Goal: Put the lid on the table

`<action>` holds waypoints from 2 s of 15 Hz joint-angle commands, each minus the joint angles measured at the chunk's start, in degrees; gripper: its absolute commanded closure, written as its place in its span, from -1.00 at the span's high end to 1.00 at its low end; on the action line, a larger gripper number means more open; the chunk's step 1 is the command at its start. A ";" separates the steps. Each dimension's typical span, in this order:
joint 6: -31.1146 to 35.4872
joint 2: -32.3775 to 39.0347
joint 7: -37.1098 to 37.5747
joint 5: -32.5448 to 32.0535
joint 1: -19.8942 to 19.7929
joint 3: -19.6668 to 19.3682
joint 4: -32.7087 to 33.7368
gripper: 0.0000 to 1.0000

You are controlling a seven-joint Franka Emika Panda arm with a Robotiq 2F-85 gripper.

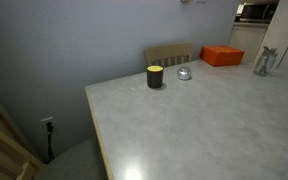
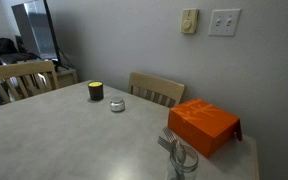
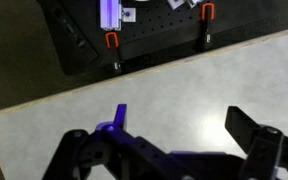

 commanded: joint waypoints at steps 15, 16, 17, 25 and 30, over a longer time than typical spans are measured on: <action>21.11 34.93 -7.59 -2.83 2.97 0.89 25.59 1.00; 21.20 37.53 -8.76 -2.75 3.81 1.25 28.50 1.00; 20.79 39.92 -9.99 -2.57 4.81 1.76 31.70 1.00; 21.53 47.04 -10.15 -2.28 7.98 3.29 39.00 1.00; 39.08 48.74 -0.66 1.24 7.73 2.74 33.30 1.00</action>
